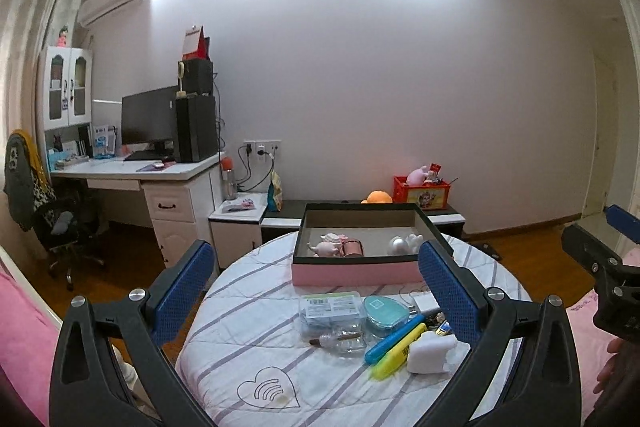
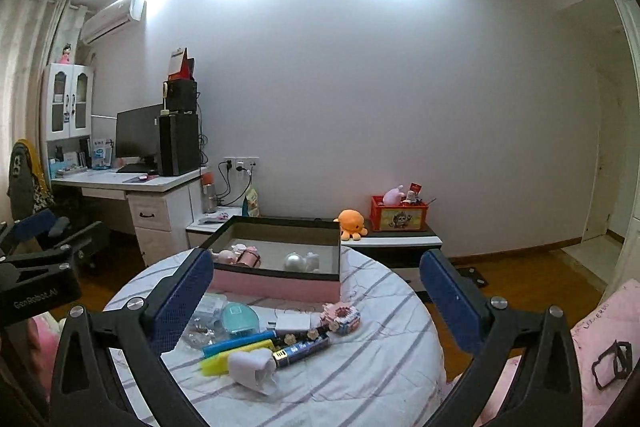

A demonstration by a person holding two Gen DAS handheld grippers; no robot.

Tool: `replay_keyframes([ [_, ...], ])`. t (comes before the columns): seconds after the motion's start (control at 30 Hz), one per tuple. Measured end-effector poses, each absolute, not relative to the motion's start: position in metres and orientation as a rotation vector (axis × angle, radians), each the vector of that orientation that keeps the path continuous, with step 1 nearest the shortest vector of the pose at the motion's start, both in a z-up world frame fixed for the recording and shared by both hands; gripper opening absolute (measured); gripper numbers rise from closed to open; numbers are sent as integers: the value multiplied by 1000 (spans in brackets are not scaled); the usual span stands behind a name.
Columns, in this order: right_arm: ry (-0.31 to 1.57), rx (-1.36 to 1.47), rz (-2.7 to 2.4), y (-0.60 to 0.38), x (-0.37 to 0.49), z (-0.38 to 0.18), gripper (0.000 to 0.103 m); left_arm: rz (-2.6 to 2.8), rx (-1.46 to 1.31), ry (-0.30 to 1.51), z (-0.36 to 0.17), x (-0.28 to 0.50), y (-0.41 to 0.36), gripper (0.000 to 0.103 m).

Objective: Organize rigid objects
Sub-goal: 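Move both tools back over the remaining items on the bed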

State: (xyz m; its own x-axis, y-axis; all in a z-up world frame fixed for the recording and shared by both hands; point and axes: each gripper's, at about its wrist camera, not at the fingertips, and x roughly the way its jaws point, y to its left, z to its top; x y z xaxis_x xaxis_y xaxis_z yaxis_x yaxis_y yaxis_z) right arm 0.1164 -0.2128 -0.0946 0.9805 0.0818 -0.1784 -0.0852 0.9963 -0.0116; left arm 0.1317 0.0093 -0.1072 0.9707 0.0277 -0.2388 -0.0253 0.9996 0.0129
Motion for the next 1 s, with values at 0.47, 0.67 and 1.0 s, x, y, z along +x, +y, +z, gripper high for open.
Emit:
replay_keyframes([
  [0.47,197,-14,72,-218,102,-103,103,30,56,227,-109,119,-1,103],
  [0.67,222,-10,73,-220,107,-109,103,30,66,255,-117,125,-2,103],
  [1.0,445,4,111,-200,156,-174,103,51,65,389,-161,148,17,103],
])
